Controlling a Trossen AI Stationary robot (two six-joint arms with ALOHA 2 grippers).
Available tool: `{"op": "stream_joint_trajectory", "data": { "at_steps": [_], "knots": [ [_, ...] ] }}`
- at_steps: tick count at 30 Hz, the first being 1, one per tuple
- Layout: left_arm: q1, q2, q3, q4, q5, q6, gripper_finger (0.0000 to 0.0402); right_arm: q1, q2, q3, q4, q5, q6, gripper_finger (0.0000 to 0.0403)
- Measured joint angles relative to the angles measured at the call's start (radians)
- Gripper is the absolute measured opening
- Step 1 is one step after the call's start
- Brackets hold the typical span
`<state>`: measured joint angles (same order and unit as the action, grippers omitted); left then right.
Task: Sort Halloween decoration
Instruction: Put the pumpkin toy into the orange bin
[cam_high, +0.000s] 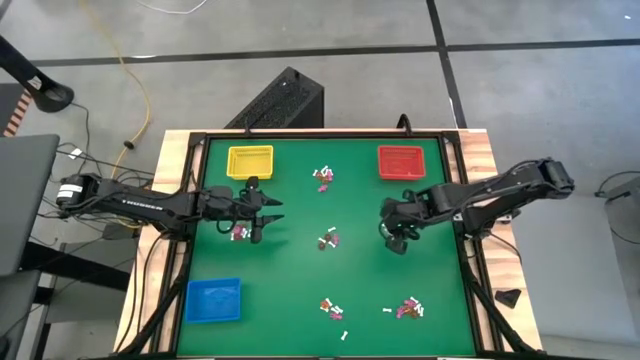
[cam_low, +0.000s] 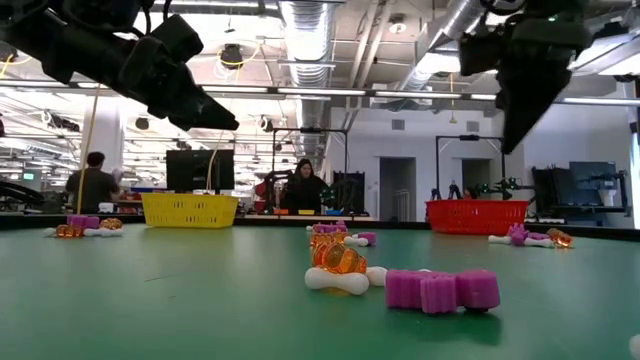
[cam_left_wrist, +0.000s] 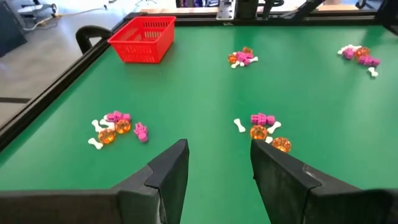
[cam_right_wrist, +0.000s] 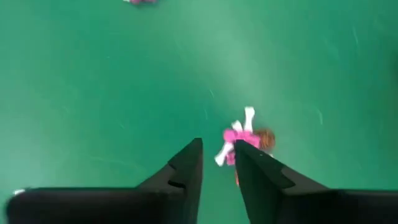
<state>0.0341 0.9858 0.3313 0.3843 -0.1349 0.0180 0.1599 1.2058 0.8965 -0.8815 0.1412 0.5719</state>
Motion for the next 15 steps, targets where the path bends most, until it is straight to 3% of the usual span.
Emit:
{"op": "stream_joint_trajectory", "data": {
  "at_steps": [8,15],
  "knots": [
    [0.0,0.0,0.0,-0.009,0.0,-0.057,0.0164,-0.036,-0.011,-0.09,-0.002,0.018,0.047,0.0221],
    [0.0,0.0,0.0,-0.014,0.0,-0.059,0.0164,-0.081,0.036,-0.11,-0.038,-0.011,0.082,0.0232]
  ]
}}
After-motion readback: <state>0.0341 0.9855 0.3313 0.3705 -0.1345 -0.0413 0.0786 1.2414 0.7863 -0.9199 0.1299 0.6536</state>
